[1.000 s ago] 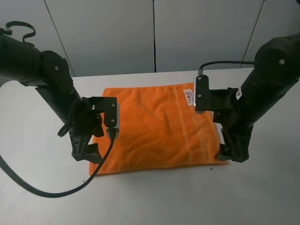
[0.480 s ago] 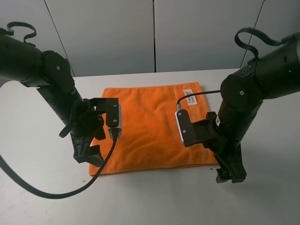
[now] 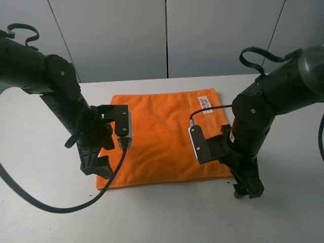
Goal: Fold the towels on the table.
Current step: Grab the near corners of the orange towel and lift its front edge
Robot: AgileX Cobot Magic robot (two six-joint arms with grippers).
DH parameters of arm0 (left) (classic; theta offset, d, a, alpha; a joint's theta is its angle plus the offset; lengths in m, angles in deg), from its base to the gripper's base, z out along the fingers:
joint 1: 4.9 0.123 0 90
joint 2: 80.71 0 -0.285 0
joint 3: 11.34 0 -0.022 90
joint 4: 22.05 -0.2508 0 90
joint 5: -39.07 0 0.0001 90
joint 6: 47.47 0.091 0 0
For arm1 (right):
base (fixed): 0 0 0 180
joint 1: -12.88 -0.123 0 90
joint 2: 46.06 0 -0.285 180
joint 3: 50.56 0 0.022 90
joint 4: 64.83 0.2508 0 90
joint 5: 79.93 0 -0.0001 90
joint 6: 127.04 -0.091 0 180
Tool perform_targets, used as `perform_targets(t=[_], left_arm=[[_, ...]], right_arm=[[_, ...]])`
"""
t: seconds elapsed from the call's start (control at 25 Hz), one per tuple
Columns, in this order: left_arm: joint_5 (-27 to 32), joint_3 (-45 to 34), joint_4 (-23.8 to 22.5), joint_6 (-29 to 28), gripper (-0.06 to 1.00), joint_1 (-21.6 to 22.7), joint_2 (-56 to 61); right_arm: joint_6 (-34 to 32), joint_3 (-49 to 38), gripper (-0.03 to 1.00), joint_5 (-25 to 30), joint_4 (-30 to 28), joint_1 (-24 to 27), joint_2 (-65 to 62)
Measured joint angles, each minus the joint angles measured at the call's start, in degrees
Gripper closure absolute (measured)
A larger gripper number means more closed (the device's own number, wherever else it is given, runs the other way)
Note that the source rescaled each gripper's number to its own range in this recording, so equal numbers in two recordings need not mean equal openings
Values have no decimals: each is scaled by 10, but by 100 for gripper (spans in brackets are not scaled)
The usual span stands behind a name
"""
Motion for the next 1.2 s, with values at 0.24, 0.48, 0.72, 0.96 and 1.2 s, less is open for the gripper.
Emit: perform_targets(t=[0.24, 0.48, 0.72, 0.96, 1.2], left_arm=[[0, 0, 1, 0, -5, 0, -1], [-37, -11, 29, 0, -5, 0, -9], [-67, -36, 49, 0, -5, 0, -11], [-52, -37, 34, 0, -5, -27, -11], [-54, -37, -15, -37, -5, -51, -11]], right_arm=[[-1, 0, -3, -5, -1, 0, 1], [-1, 0, -3, -8, 0, 0, 1], [-1, 0, -3, -11, 0, 0, 1], [-4, 0, -3, -22, 9, 0, 1], [-6, 0, -3, -31, 18, 0, 1]])
